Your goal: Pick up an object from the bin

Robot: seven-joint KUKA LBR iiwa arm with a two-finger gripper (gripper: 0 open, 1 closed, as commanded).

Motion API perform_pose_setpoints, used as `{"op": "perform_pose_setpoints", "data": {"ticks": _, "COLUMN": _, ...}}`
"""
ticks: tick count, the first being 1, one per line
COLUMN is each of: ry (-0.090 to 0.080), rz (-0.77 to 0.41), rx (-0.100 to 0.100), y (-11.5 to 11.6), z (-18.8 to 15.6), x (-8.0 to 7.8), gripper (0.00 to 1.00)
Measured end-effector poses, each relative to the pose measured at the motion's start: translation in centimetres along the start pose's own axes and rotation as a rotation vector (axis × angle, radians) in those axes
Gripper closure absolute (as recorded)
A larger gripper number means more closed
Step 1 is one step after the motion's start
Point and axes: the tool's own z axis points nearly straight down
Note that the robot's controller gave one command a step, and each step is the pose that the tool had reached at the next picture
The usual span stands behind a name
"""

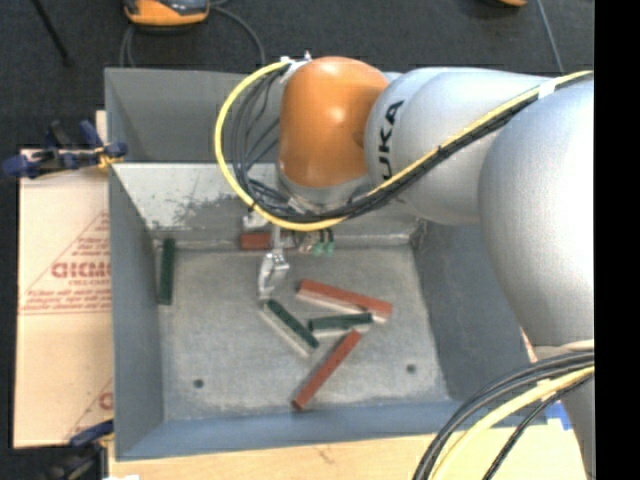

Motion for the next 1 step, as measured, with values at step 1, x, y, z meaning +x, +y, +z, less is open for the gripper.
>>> {"op": "perform_pose_setpoints", "data": {"ticks": 1, "ry": -0.001, "rz": 0.000, "rx": 0.000, "y": 0.05, "z": -0.07, "x": -0.04, "gripper": 0.00}}
